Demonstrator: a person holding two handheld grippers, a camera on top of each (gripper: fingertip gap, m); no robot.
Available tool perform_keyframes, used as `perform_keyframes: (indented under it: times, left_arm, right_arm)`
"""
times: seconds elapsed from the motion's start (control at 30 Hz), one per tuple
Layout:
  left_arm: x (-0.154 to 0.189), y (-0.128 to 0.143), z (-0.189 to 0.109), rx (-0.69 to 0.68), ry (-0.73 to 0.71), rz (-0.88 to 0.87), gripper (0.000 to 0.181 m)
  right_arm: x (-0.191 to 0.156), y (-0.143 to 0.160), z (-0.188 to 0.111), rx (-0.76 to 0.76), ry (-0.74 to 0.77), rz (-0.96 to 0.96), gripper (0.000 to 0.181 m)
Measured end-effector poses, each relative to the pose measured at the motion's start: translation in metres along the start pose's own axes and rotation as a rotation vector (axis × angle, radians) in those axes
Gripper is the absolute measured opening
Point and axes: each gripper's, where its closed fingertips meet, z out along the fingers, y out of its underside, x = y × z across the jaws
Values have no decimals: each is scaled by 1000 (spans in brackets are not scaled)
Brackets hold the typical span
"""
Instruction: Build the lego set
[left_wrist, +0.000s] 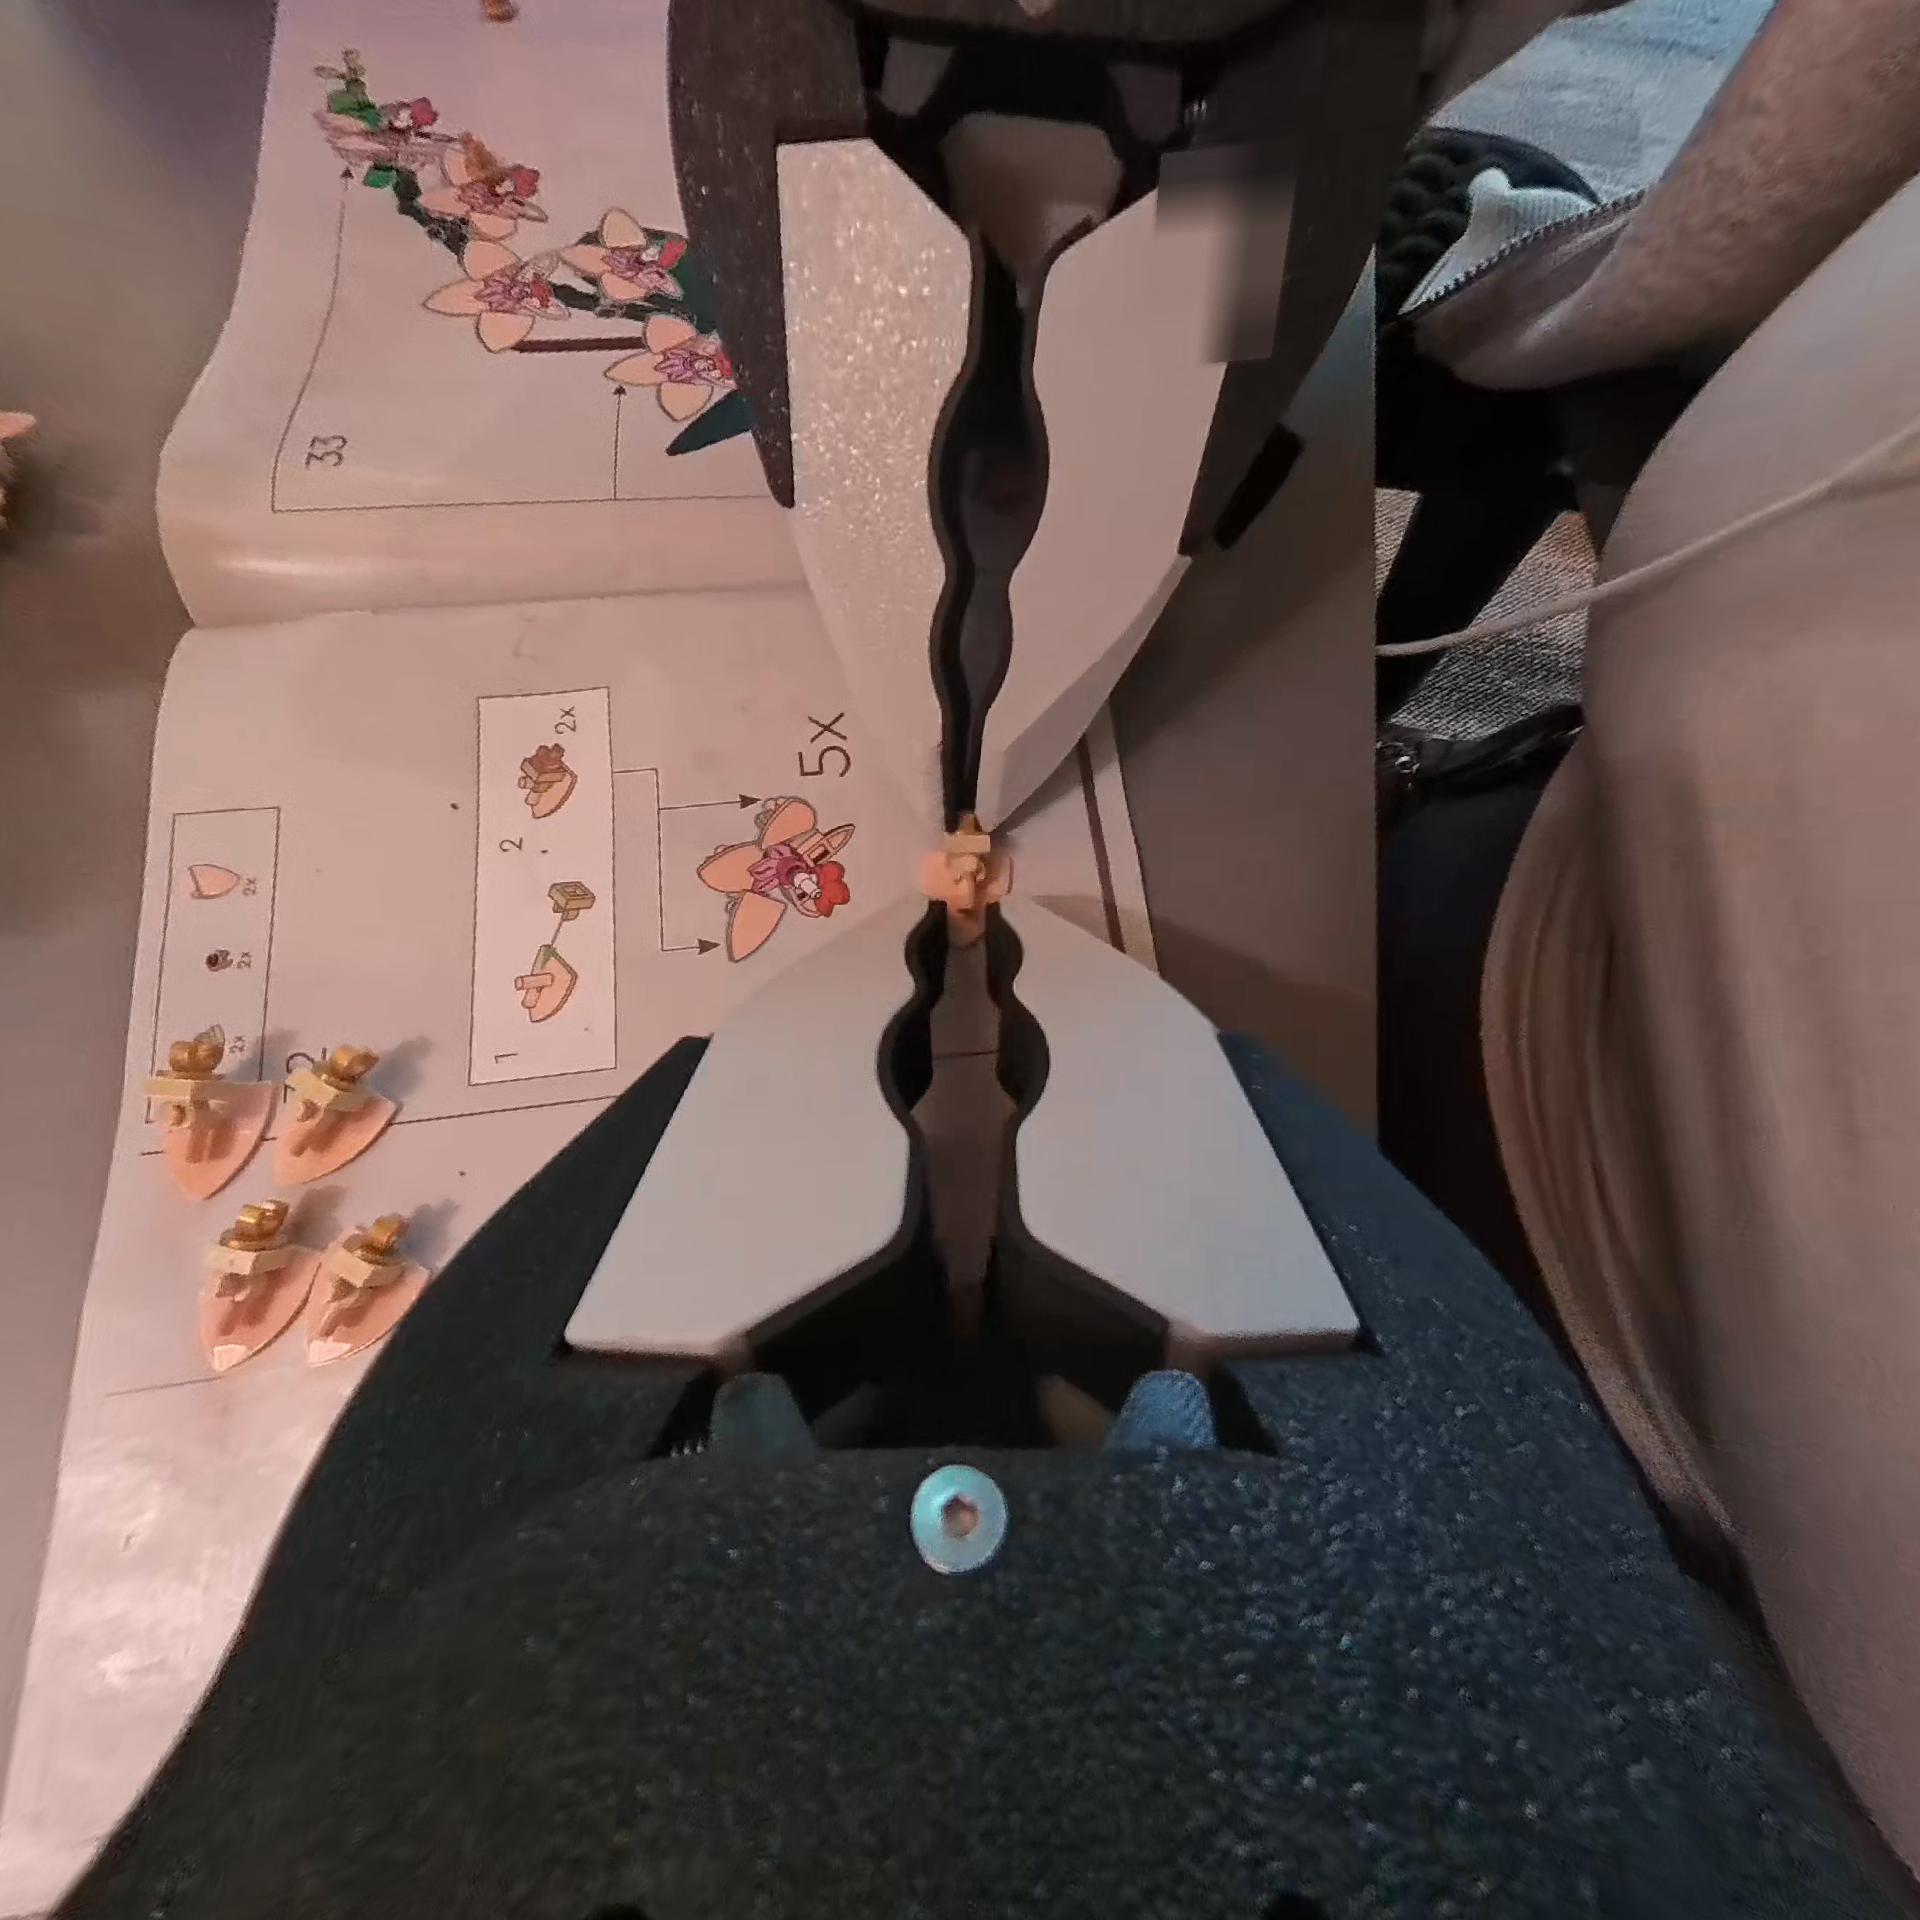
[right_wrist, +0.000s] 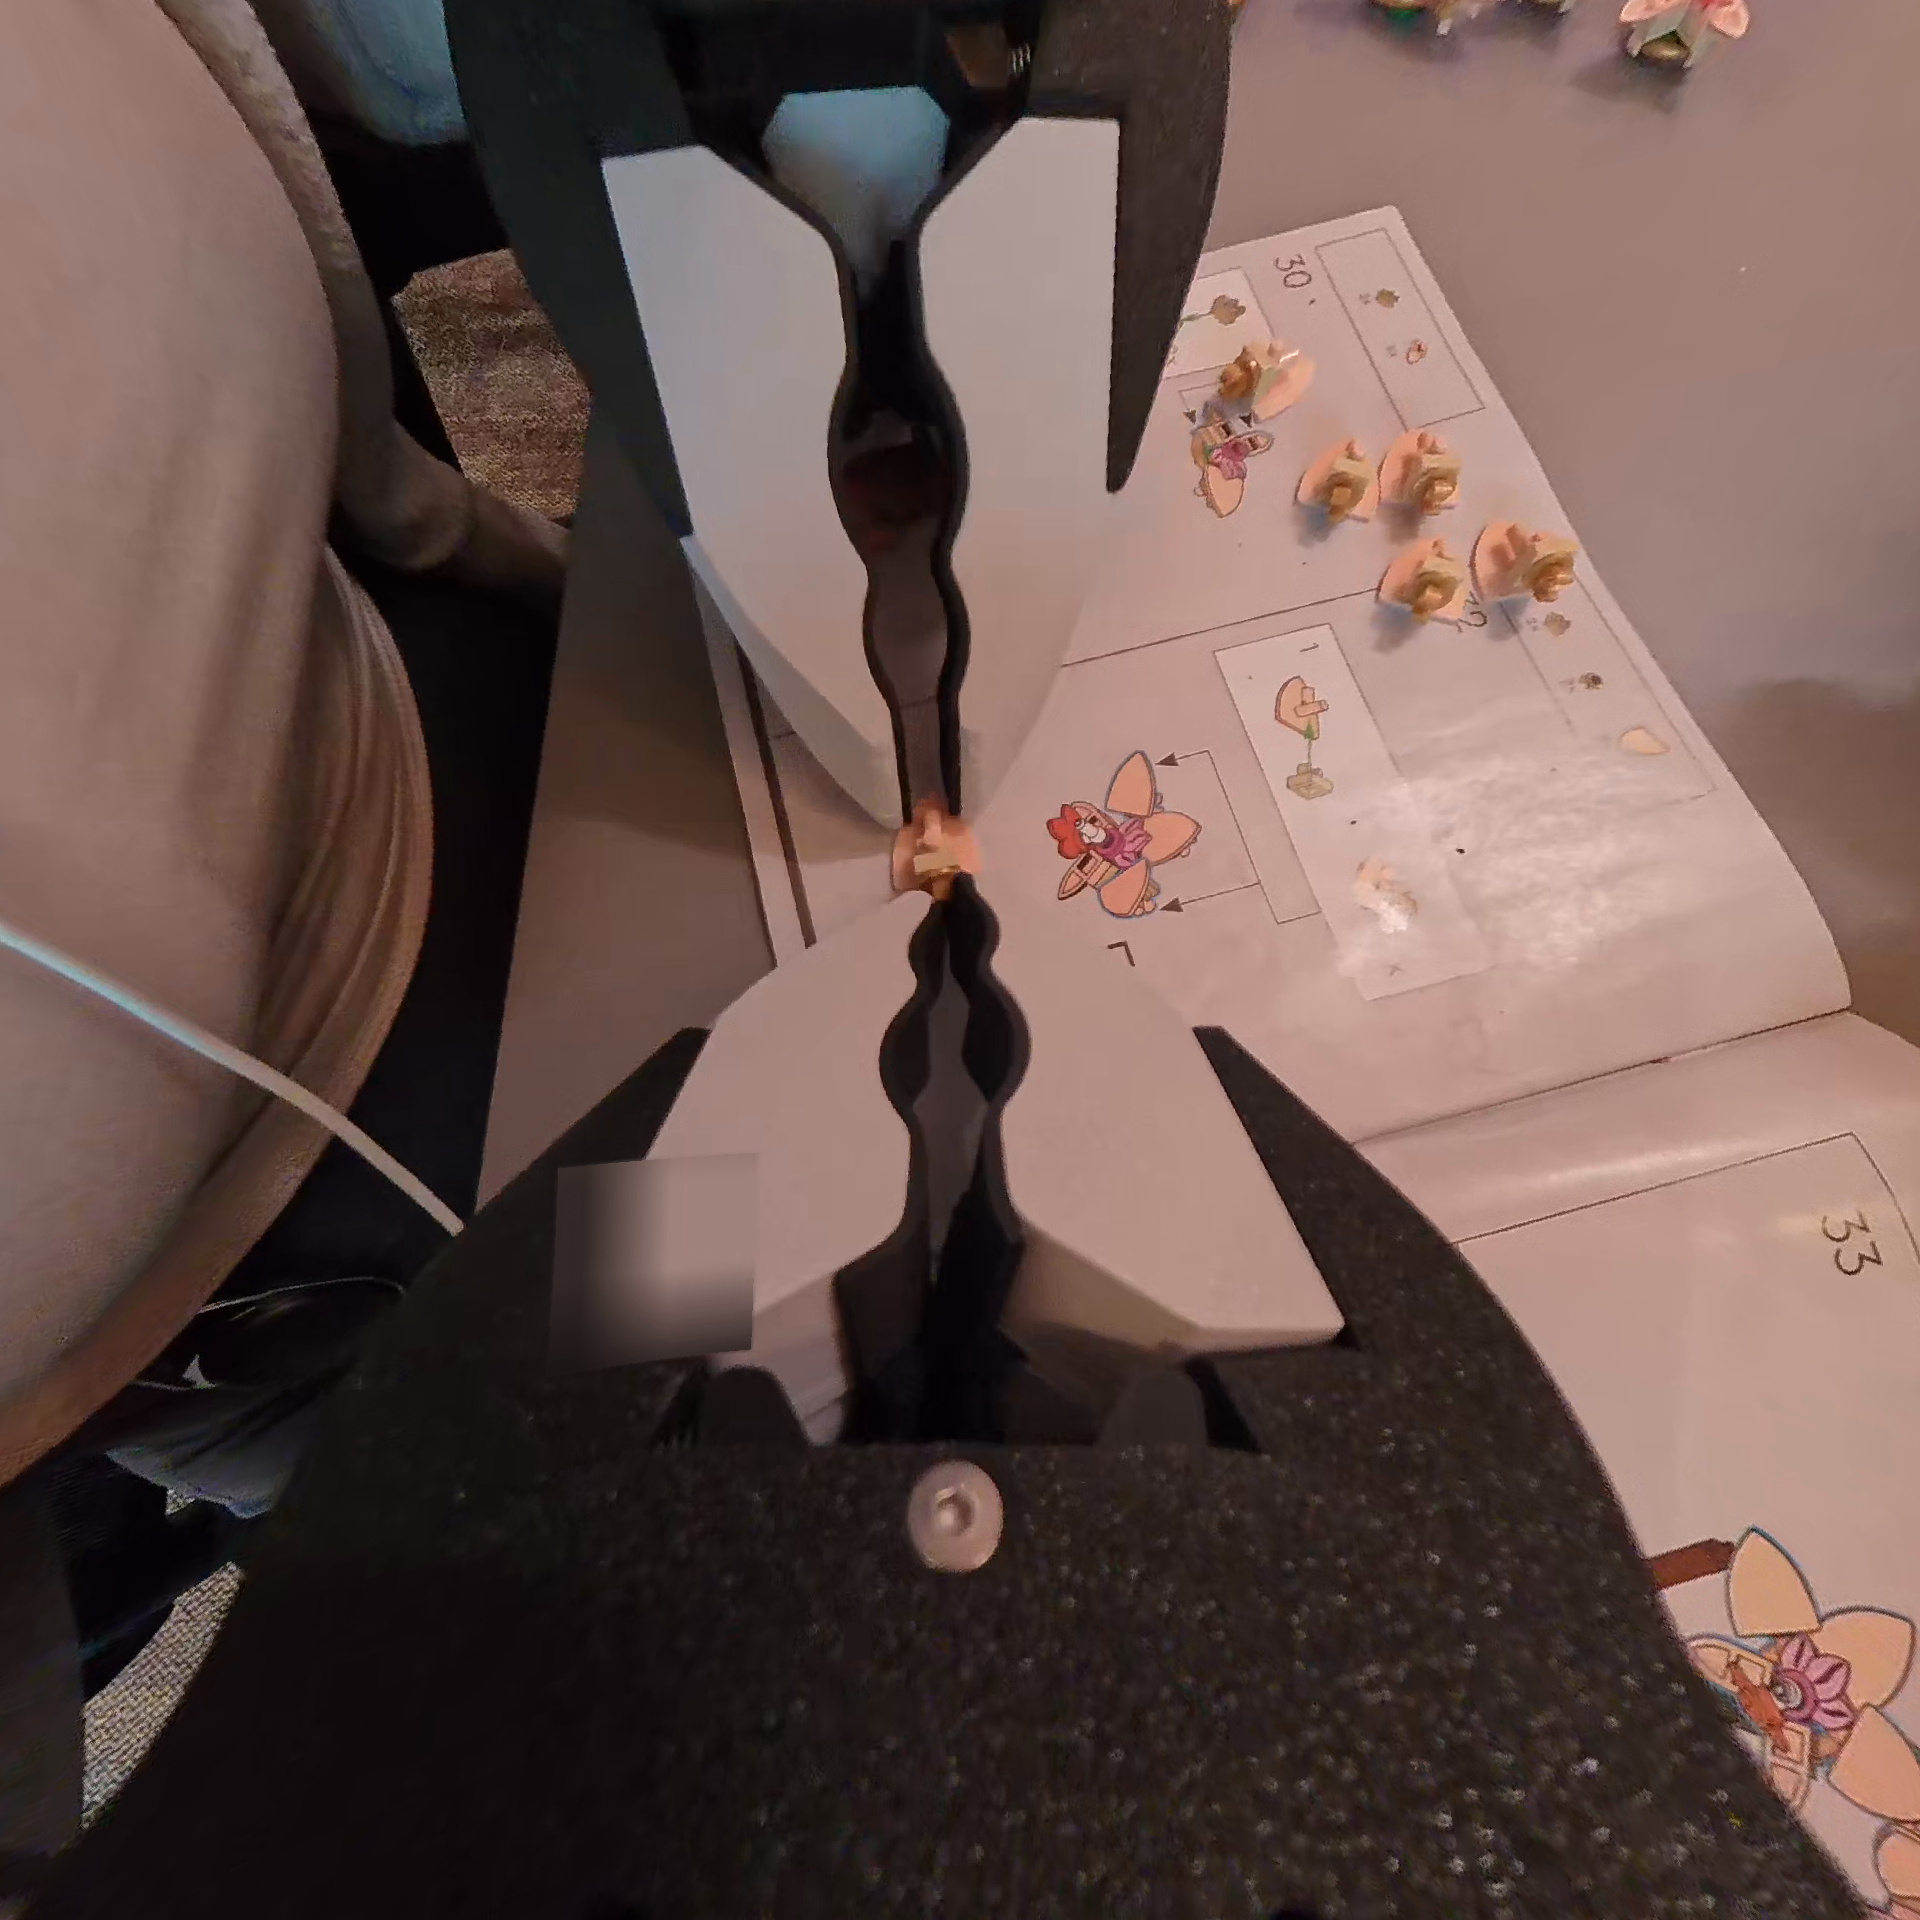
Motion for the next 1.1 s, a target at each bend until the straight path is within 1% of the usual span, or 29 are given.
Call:
perform_keyframes:
  times: [0.03, 0.23, 0.47, 0.6, 0.63, 0.67, 0.7, 0.8, 0.87, 0.9, 0.97, 1.07, 1.1]
  left_arm:
    - [0, 0, 0, 0, 0, 1, 7]
    - [0, 1, 0, 2, -10, -5, 7]
    - [-1, 1, -1, 3, -19, -12, 7]
    - [-1, 0, -1, 3, -11, -25, 7]
    - [-2, -2, -4, 10, -13, -50, 13]
    - [-7, -8, -10, 48, -40, -72, 24]
    - [-12, -18, -20, 115, -73, -80, 31]
    - [-30, -43, -67, 380, -205, -104, 31]
    - [-42, -46, -98, 513, -280, -156, 34]
    - [-48, -43, -110, 551, -315, -188, 39]
    - [-57, -34, -129, 587, -378, -228, 51]
    - [-64, -24, -143, 621, -455, -224, 61]
    - [-65, -23, -145, 637, -470, -222, 65]
  right_arm:
    - [0, 0, 0, -2, -1, 1, 0]
    - [-1, 0, 1, -12, 1, 62, 0]
    - [0, -1, 1, -12, 57, 111, 0]
    - [0, -1, 0, -5, 49, 80, 0]
    - [1, -5, -1, 10, 38, 64, 1]
    - [4, -13, -5, 44, 33, 61, 1]
    - [13, -22, -10, 86, 50, 66, 1]
    - [62, -36, -17, 122, 205, 119, 1]
    - [84, -46, -9, 115, 236, 140, 1]
    - [92, -47, -3, 82, 238, 151, 1]
    - [103, -41, 10, -27, 241, 145, 1]
    - [109, -21, 22, -210, 228, 145, 2]
    - [109, -25, 22, -199, 225, 143, 4]
